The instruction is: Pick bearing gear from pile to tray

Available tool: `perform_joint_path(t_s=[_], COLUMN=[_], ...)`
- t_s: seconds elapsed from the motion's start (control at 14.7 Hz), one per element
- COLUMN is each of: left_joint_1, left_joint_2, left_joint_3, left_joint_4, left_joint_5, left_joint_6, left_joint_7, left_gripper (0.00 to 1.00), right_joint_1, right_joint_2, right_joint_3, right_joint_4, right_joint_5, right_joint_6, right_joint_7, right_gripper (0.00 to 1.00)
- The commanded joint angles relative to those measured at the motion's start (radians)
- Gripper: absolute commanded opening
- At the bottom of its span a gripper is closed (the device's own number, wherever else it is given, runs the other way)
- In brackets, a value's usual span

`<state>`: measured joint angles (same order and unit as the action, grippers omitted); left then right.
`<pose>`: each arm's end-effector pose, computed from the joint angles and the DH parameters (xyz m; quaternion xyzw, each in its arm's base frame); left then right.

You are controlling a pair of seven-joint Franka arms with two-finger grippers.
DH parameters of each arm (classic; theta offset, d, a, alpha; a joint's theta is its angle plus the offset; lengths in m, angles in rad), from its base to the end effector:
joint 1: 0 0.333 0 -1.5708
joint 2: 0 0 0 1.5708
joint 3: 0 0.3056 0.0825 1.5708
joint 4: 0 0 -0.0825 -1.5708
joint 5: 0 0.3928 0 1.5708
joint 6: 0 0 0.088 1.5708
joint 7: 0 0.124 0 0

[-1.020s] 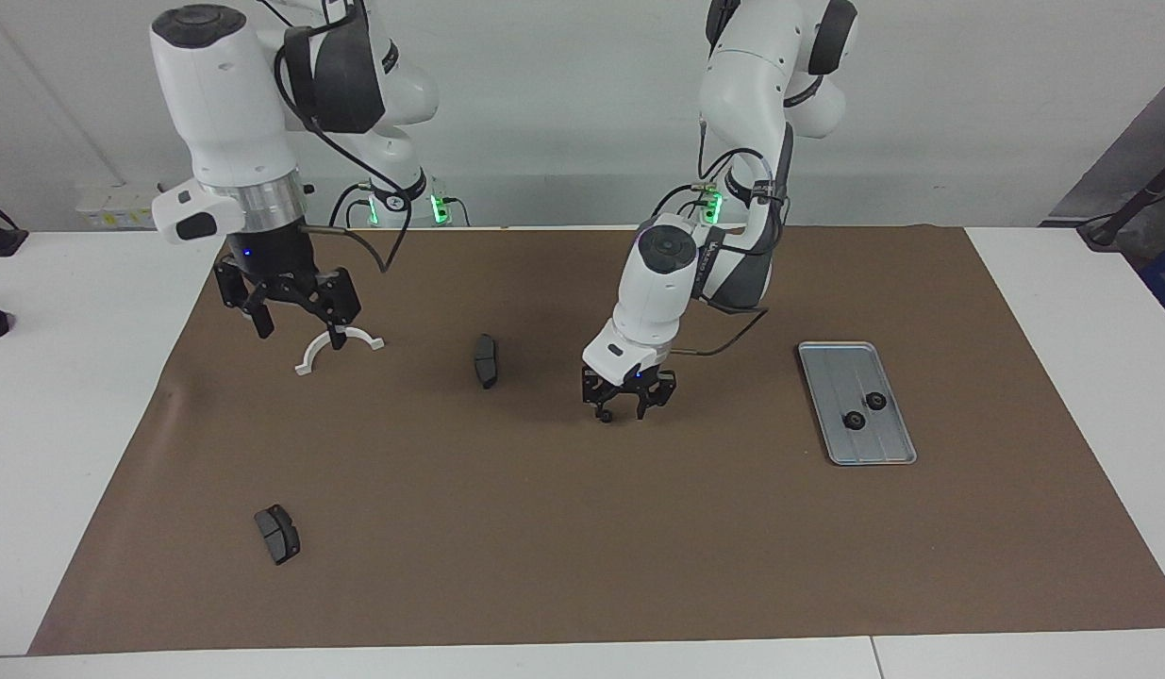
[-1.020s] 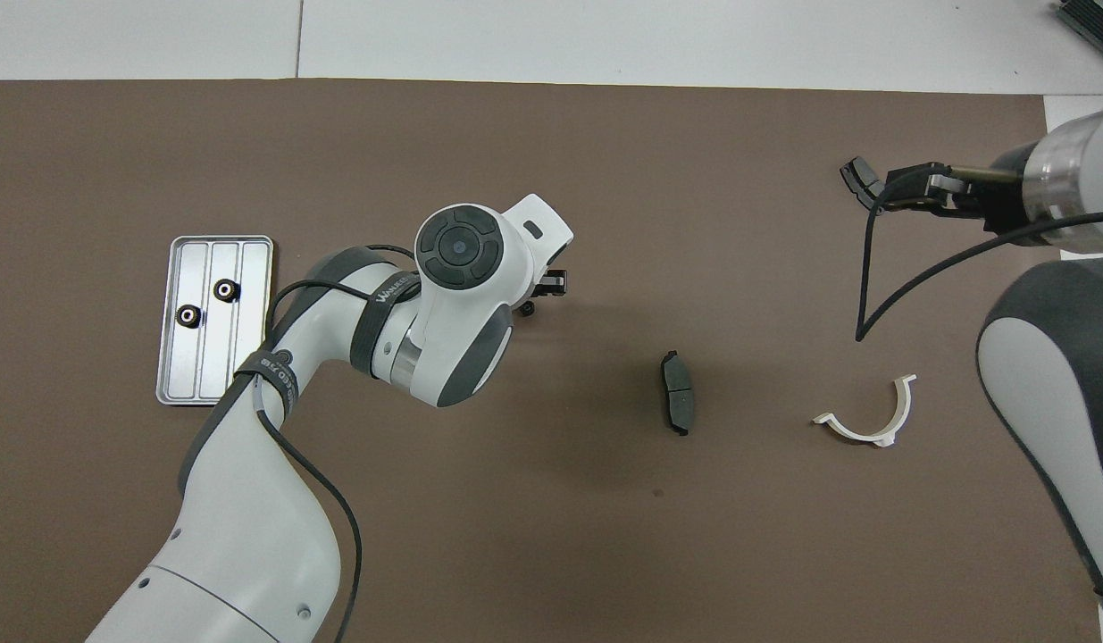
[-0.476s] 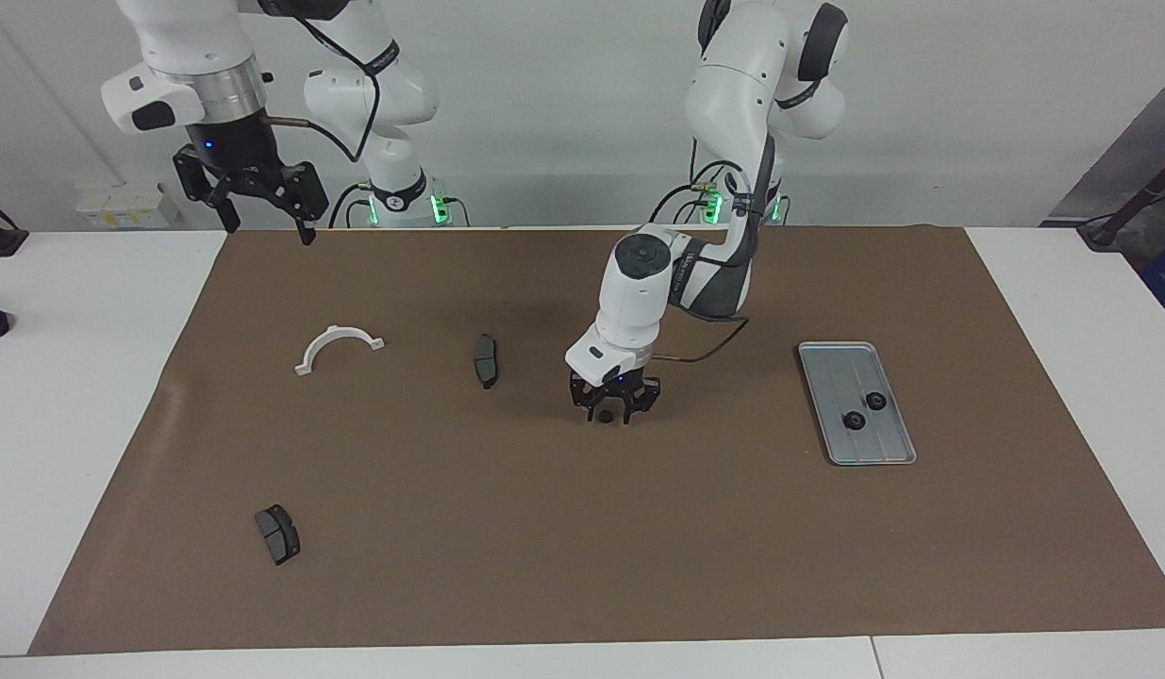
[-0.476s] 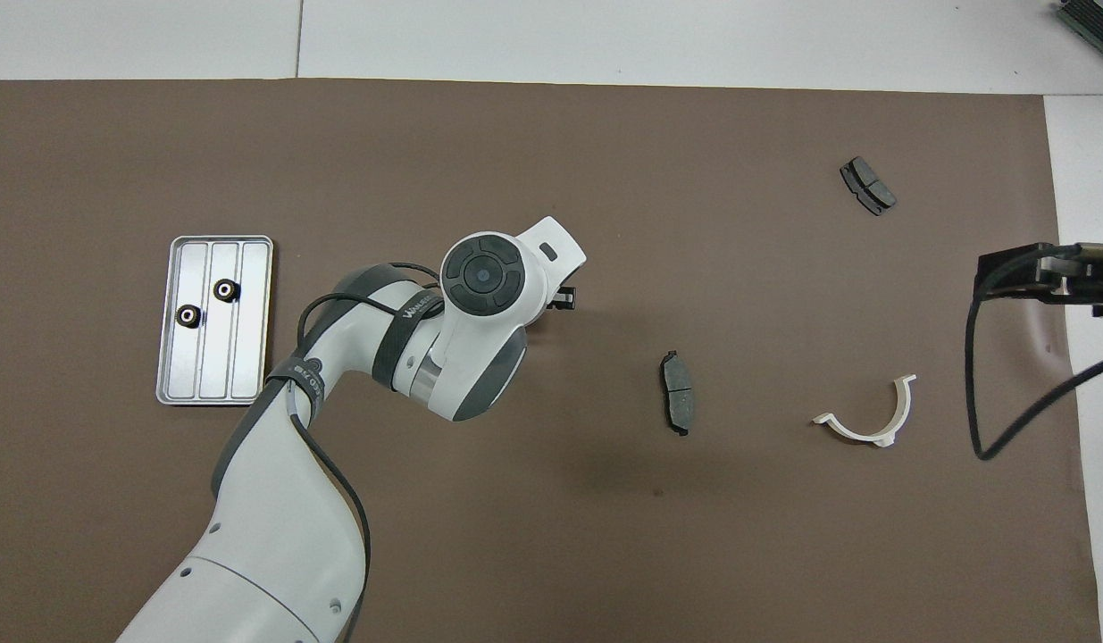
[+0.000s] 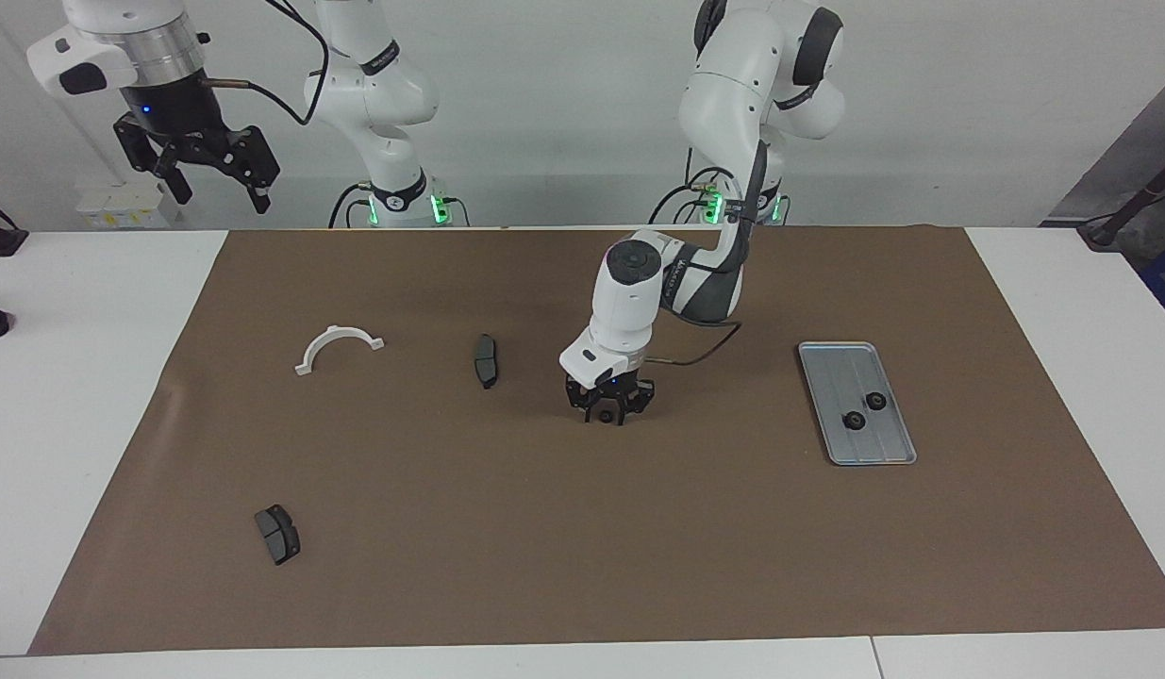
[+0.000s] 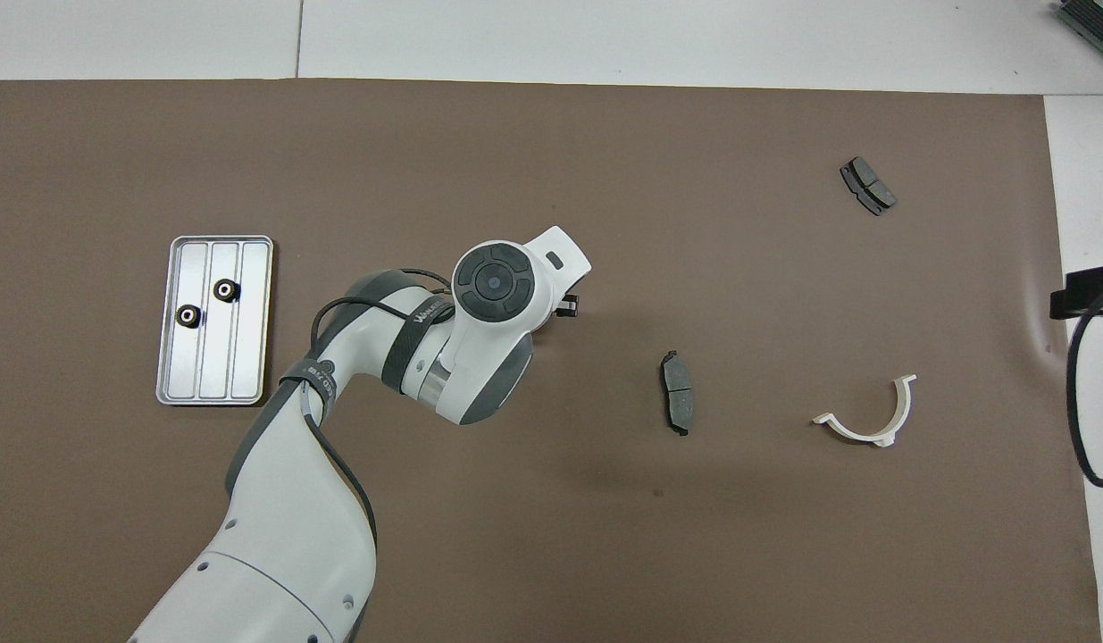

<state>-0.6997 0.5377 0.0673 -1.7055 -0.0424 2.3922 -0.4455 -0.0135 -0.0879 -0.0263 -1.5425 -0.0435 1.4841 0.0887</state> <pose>0.5548 -0.4128 0.2643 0.9936 -0.0847 0.0651 0.0375 0.5269 -0.0274 0.6509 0.9975 -0.0663 0.0152 0.0201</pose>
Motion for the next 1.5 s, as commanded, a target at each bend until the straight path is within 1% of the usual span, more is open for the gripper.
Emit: perform_joint_path(t_s=[0.0, 0.2, 0.27, 0.41, 0.61, 0.75, 0.88, 0.95, 1.02, 1.16, 1.22, 1.43], left_joint_1=[-0.018, -0.008, -0.001, 0.021, 0.124, 0.196, 0.265, 0.305, 0.349, 0.423, 0.455, 0.538], left_joint_2=[-0.007, -0.008, -0.008, -0.008, -0.019, -0.044, -0.076, -0.106, -0.146, -0.238, -0.275, -0.353], left_joint_3=[0.014, 0.016, 0.016, 0.019, 0.016, 0.014, 0.011, 0.011, 0.008, 0.011, 0.011, 0.014], left_joint_4=[-0.009, 0.01, 0.026, 0.053, 0.101, 0.092, 0.077, 0.057, 0.014, -0.099, -0.149, -0.282], left_joint_5=[0.018, 0.018, 0.018, 0.016, 0.018, 0.01, 0.007, 0.006, -0.002, -0.042, -0.047, -0.047], left_joint_6=[-0.033, -0.059, -0.074, -0.096, -0.146, -0.169, -0.238, -0.28, -0.3, -0.301, -0.3, -0.295], left_joint_7=[-0.013, -0.01, -0.009, -0.006, 0.005, 0.03, 0.114, 0.178, 0.247, 0.4, 0.46, 0.62], left_gripper=[0.28, 0.06, 0.02, 0.0, 0.0, 0.0, 0.0, 0.0, 0.0, 0.01, 0.01, 0.03], right_joint_1=[-0.003, -0.016, -0.017, -0.019, -0.011, -0.016, -0.017, 0.0, 0.001, -0.008, -0.009, -0.003], right_joint_2=[-0.013, 0.004, 0.005, 0.014, 0.031, 0.037, 0.043, 0.063, 0.068, 0.068, 0.068, 0.06], right_joint_3=[0.002, 0.002, 0.002, 0.002, 0.0, 0.0, 0.002, 0.002, 0.006, 0.009, 0.008, 0.009], right_joint_4=[-0.033, -0.03, -0.03, -0.033, -0.034, -0.031, -0.027, -0.028, -0.022, -0.008, -0.007, -0.019], right_joint_5=[0.028, 0.031, 0.031, 0.03, 0.01, 0.011, 0.028, 0.028, 0.027, 0.027, 0.027, 0.03], right_joint_6=[0.005, -0.022, -0.028, -0.018, 0.018, 0.007, 0.045, 0.08, 0.076, 0.027, 0.024, 0.038], right_joint_7=[-0.001, 0.011, 0.017, 0.029, 0.032, 0.028, 0.022, 0.023, 0.023, 0.016, 0.011, 0.034], right_gripper=[1.0, 1.0, 1.0, 1.0, 1.0, 1.0, 1.0, 1.0, 1.0, 1.0, 1.0, 1.0])
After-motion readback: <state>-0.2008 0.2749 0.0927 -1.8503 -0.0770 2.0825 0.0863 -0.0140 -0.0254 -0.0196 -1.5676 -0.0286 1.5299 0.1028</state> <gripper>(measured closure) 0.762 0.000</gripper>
